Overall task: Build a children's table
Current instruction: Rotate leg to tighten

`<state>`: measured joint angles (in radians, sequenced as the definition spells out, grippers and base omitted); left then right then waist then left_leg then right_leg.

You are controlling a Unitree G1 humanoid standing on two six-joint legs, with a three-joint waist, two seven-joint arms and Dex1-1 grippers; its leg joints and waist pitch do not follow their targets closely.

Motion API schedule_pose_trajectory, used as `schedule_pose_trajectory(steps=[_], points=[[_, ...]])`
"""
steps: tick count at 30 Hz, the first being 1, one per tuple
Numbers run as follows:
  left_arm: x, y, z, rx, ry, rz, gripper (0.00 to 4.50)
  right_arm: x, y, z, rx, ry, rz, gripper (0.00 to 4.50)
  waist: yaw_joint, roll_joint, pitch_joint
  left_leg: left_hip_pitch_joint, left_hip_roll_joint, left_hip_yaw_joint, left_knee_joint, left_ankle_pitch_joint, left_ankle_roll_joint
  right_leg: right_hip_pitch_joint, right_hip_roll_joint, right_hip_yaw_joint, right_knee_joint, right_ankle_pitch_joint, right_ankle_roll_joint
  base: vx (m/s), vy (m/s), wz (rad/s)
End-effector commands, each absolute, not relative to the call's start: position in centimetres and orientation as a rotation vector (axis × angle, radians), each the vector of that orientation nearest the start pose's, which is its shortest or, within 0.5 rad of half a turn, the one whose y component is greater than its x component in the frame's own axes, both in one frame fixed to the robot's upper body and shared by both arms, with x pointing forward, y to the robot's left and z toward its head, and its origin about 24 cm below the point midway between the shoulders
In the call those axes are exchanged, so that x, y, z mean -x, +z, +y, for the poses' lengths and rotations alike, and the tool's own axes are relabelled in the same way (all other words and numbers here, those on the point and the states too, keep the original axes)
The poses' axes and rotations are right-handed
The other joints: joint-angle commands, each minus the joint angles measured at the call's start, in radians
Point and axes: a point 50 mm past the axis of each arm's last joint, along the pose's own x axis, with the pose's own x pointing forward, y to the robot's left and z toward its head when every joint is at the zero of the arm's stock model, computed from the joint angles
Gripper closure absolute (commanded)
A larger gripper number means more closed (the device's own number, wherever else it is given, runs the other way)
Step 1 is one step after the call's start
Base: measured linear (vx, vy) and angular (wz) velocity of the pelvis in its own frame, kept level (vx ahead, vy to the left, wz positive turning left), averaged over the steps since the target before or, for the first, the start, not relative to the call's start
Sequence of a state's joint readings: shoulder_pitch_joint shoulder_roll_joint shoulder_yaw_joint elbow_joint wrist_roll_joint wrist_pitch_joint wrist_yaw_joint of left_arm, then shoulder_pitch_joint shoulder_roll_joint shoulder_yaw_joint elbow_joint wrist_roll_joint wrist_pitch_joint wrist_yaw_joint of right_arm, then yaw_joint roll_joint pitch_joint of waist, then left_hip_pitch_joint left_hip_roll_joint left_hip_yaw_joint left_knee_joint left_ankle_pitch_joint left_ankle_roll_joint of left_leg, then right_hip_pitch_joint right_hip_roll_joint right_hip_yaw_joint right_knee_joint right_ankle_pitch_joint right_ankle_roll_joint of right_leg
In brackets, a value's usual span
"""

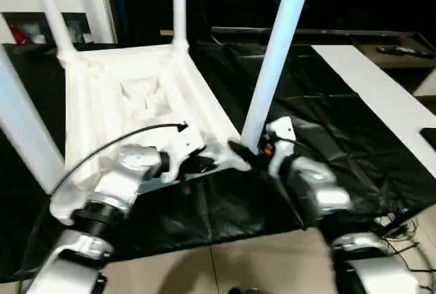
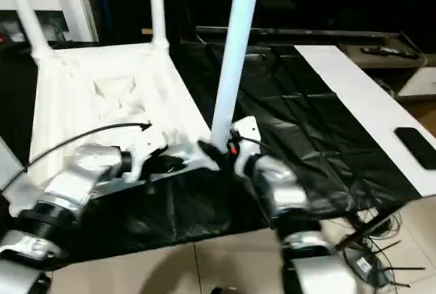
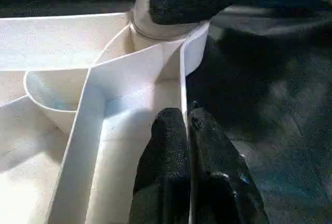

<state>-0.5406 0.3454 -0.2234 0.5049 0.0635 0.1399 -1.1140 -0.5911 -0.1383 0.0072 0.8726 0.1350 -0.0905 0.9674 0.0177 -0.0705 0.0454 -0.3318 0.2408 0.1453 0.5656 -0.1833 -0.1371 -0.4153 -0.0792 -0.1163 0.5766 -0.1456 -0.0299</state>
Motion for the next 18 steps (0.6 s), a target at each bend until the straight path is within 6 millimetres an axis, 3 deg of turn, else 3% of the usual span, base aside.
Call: schedule_pose_trajectory(steps=[1,4,5,8,10,12,15,18], points=[[-31.1,5.7,12.5,-0.380,-1.339,0.361,4.50,-31.9,2.6,-10.5,-0.004,1.189,0.265,1.29,0.007,0.009,-0.056,-0.011,-0.012,0.027,-0.060,-0.278,0.074,0.053,-0.051,0.051,-0.072,-0.387,-0.168,0.000,0.000,0.00],[-30.8,5.7,13.5,-0.401,-1.398,0.391,4.50,-31.7,2.7,-11.7,0.049,1.281,0.304,1.29,0.021,0.010,-0.061,-0.012,-0.010,0.032,-0.057,-0.234,0.079,0.054,-0.050,0.057,-0.059,-0.329,-0.194,0.037,-0.025,0.06],[-30.6,5.7,14.1,-0.407,-1.426,0.406,4.50,-31.5,2.9,-12.3,0.060,1.344,0.325,1.29,0.026,0.011,-0.061,-0.006,-0.008,0.035,-0.054,-0.226,0.082,0.048,-0.048,0.061,-0.054,-0.294,-0.210,0.058,-0.037,0.10],[-30.6,5.9,14.7,-0.410,-1.448,0.422,4.50,-31.3,3.2,-12.7,0.060,1.407,0.344,1.29,0.037,0.009,-0.063,-0.015,-0.005,0.035,-0.055,-0.173,0.088,0.062,-0.044,0.059,-0.038,-0.226,-0.225,0.018,-0.009,0.04],[-30.6,6.0,15.0,-0.416,-1.458,0.430,4.50,-31.2,3.3,-12.9,0.071,1.441,0.360,1.62,0.043,0.011,-0.064,-0.014,-0.002,0.035,-0.054,-0.158,0.086,0.061,-0.045,0.059,-0.031,-0.193,-0.232,0.000,0.000,0.00],[-30.6,6.0,15.2,-0.418,-1.465,0.436,4.50,-31.2,3.3,-13.0,0.077,1.459,0.372,1.62,0.045,0.005,-0.062,-0.014,-0.003,0.037,-0.055,-0.166,0.076,0.062,-0.046,0.060,-0.033,-0.215,-0.227,0.000,0.000,0.00],[-30.7,6.1,15.5,-0.425,-1.473,0.444,4.50,-31.2,3.3,-13.0,0.101,1.482,0.386,2.03,0.048,0.007,-0.058,-0.008,-0.004,0.039,-0.055,-0.208,0.065,0.055,-0.046,0.063,-0.042,-0.299,-0.206,0.000,0.000,0.00],[-30.7,6.1,15.7,-0.420,-1.482,0.445,4.50,-31.2,3.2,-12.9,0.105,1.503,0.391,2.16,0.046,0.006,-0.057,-0.011,-0.005,0.037,-0.056,-0.230,0.053,0.055,-0.047,0.064,-0.046,-0.366,-0.177,0.000,0.000,0.00]])
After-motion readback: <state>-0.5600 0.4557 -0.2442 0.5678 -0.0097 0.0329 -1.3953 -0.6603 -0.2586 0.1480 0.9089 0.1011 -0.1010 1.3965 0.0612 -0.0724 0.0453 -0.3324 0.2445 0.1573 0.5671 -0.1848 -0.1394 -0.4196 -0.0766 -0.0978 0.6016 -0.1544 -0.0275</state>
